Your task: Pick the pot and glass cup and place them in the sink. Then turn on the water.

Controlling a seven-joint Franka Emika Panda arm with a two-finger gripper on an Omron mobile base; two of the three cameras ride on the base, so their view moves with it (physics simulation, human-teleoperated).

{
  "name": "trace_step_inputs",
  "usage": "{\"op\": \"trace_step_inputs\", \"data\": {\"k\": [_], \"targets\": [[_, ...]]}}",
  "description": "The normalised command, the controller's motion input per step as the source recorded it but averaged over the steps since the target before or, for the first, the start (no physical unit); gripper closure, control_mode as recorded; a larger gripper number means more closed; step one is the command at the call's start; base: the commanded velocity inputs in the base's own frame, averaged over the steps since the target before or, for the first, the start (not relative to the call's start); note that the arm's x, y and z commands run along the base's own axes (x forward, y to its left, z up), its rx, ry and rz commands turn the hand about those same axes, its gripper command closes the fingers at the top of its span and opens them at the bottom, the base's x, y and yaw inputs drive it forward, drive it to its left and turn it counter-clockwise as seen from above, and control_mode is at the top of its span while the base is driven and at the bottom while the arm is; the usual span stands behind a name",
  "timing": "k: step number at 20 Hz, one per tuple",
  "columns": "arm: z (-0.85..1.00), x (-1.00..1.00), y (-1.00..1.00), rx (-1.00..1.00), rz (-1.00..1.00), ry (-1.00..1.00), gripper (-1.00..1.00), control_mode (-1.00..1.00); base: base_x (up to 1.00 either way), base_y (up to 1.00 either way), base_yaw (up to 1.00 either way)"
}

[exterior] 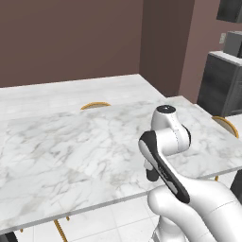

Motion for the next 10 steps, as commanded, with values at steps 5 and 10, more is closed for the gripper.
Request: {"op": "trace_step_inputs", "data": {"k": [5,10], "targets": [[-0.17,0.08,0.0,0.0,-0.01,0.02,-1.0,-1.0,0.0,0.0,0.0],[-0.24,0.13,0.0,0.0,-0.03,0.0,-1.0,-1.0,0.0,0.0,0.0]]}}
